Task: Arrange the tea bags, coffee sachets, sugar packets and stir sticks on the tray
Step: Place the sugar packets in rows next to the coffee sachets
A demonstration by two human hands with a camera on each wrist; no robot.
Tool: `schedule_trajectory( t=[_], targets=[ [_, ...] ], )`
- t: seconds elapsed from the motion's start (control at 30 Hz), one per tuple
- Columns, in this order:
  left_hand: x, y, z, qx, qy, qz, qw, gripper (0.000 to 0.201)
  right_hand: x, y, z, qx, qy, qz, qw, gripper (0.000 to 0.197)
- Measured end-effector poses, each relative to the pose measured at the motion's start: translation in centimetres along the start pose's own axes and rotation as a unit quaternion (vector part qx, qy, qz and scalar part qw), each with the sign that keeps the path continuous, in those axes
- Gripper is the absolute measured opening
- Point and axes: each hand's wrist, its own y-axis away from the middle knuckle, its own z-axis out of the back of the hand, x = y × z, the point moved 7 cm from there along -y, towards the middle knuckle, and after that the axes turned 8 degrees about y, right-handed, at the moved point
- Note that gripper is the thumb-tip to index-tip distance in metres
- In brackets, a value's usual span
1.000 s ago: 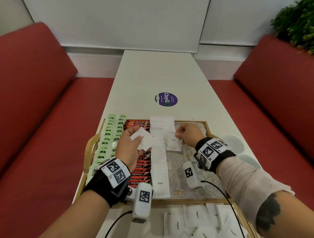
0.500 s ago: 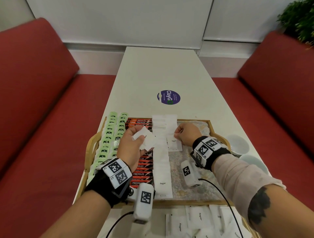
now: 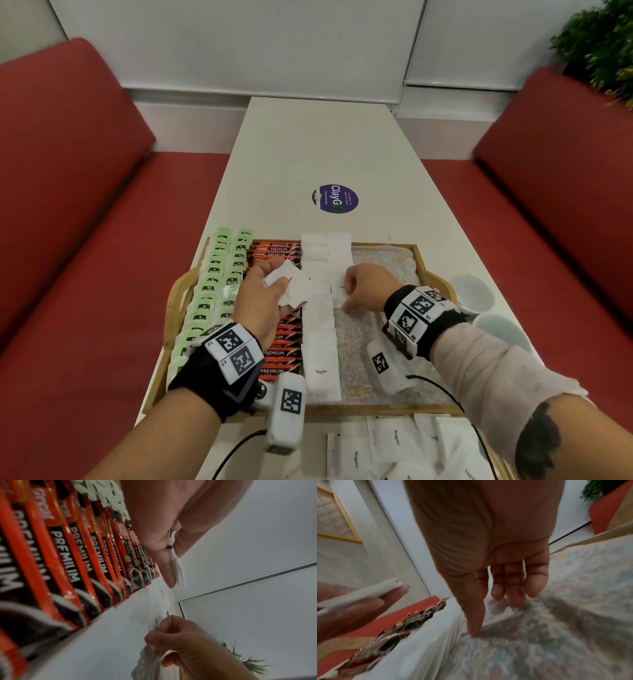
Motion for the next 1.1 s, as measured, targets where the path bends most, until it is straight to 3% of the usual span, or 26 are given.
schedule_trajectory(
  t=[0.43, 0.57, 0.67, 0.83, 1.1],
  targets=[
    [0.1, 0.0, 0.1, 0.004, -0.027, -0.007, 1.000, 0.028, 0.5, -0.1, 0.2, -0.021, 0.000, -0.017, 1.000, 0.029],
    [-0.3, -0.1, 0.2, -0.006, -0.036, -0.028, 0.999, 0.028, 1.5, 0.7, 2.1, -0.072, -0.086, 0.024, 0.993, 0.025],
    [-0.5, -0.3, 0.2, -0.016, -0.050, -0.045, 0.998, 0.028, 3.2, 1.7, 2.6, -0.043, -0.171, 0.062, 0.982, 0.034],
    [-0.8, -0.2, -0.3, -0.008, -0.136, -0.075, 0.988, 0.030, 4.6, 2.5, 3.0, -0.033, -0.207, 0.100, 0.973, 0.024],
    [-0.3, -0.1, -0.9, 0.010, -0.100, -0.023, 0.995, 0.018, 0.8, 2.0, 3.4, -0.084, -0.324, -0.002, 0.942, 0.028]
  ],
)
